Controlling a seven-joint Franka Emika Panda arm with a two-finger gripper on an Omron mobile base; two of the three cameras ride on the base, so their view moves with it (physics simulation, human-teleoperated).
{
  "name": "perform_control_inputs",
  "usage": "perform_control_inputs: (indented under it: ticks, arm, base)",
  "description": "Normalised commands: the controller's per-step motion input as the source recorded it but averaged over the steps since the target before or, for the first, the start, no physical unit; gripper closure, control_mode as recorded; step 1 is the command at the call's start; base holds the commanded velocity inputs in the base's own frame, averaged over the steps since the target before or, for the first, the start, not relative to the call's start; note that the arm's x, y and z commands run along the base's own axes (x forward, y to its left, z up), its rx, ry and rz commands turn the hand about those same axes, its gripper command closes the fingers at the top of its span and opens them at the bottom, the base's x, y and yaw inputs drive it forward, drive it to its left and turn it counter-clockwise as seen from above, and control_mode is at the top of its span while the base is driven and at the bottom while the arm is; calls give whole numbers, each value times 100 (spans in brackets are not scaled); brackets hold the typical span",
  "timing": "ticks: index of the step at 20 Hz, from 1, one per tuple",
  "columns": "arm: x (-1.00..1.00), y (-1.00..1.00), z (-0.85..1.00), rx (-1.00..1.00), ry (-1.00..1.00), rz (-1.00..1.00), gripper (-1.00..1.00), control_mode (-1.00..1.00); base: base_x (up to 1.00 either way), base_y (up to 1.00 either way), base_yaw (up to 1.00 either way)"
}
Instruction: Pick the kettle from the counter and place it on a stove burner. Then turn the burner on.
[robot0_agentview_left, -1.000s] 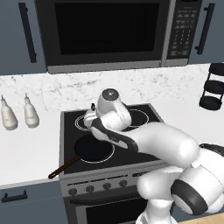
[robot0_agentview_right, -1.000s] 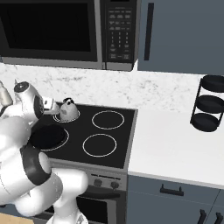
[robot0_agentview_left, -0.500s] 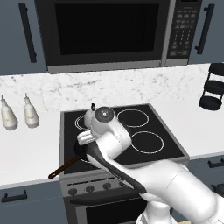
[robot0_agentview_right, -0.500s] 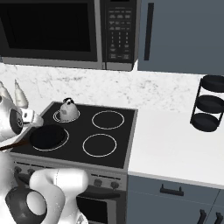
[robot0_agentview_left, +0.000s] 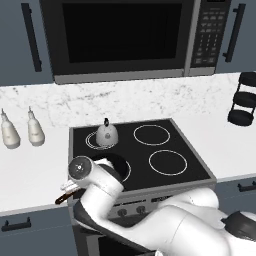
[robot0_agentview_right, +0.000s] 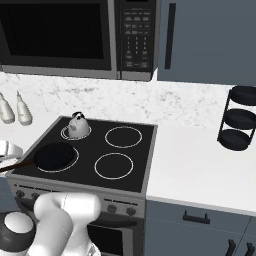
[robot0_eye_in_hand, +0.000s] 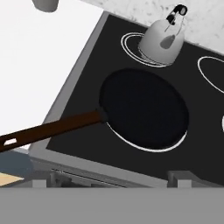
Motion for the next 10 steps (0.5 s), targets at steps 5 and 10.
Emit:
perform_control_inputs:
  ticks: [5, 10]
  arm:
    - [-23, 21, -32, -3, -6, 0, -100, -100]
    - [-19, 0, -26, 0, -11, 0, -100, -100]
  base:
    - [0, 0, 0]
    - [0, 0, 0]
